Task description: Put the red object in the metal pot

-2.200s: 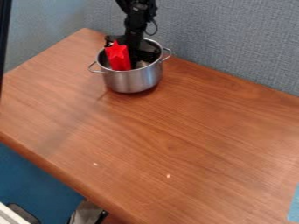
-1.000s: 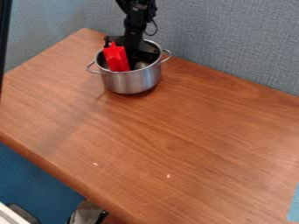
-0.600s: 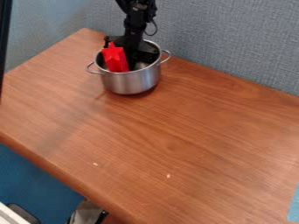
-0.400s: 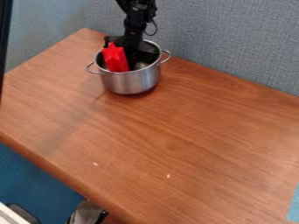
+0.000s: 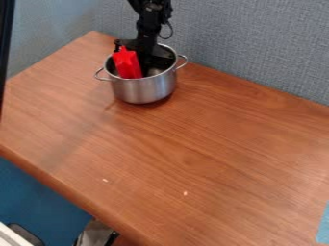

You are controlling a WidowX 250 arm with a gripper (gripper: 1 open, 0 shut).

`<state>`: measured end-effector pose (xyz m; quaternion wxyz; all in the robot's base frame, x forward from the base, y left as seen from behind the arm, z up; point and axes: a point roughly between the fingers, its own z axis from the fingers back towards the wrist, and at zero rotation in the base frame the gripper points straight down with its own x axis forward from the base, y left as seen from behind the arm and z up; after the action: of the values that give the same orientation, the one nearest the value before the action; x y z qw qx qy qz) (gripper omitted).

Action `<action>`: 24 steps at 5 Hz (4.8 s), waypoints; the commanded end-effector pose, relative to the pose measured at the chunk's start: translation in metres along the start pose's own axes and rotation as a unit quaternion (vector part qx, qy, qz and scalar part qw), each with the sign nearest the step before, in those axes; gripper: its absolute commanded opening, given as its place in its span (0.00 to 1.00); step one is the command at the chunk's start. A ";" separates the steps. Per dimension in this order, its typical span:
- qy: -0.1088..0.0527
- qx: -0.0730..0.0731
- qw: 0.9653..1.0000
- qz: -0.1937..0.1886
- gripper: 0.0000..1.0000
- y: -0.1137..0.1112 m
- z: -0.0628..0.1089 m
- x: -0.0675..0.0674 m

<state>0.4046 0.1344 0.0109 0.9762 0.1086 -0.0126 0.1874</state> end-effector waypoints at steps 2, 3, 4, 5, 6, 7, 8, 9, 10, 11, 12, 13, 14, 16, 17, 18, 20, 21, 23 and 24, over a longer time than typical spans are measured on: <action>0.020 0.000 0.999 0.025 0.00 0.017 -0.013 -0.003; 0.020 0.000 0.999 0.026 0.00 0.017 -0.014 -0.002; 0.020 0.000 0.999 0.027 0.00 0.016 -0.014 -0.001; 0.021 0.000 0.999 0.027 0.00 0.016 -0.014 0.000; 0.022 0.001 0.999 0.027 0.00 0.015 -0.013 0.000; 0.023 0.002 0.999 0.027 0.00 0.014 -0.013 0.001; 0.024 0.002 0.999 0.026 0.00 0.013 -0.012 0.001; 0.025 0.003 0.999 0.025 0.00 0.012 -0.012 0.001; 0.027 0.003 0.999 0.024 0.00 0.011 -0.012 0.001; 0.028 0.003 0.999 0.023 0.00 0.010 -0.012 0.001; 0.029 0.004 0.999 0.022 0.00 0.009 -0.012 0.001; 0.030 0.004 0.999 0.020 0.00 0.008 -0.012 0.001; 0.031 0.004 0.999 0.018 0.00 0.007 -0.011 0.002; 0.034 0.005 0.999 0.014 0.00 0.004 -0.012 0.002; 0.036 0.006 0.999 0.012 0.00 0.002 -0.012 0.002; 0.037 0.006 0.999 0.011 0.00 0.001 -0.012 0.002; 0.036 0.000 0.999 0.009 0.00 0.000 -0.005 0.002; 0.033 -0.005 0.999 0.010 0.00 0.001 0.002 0.003; 0.027 -0.018 0.999 0.011 0.00 0.003 0.015 0.005; 0.025 -0.024 0.999 0.011 0.00 0.004 0.021 0.005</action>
<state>0.4059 0.1300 0.0126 0.9766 0.0816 0.0266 0.1973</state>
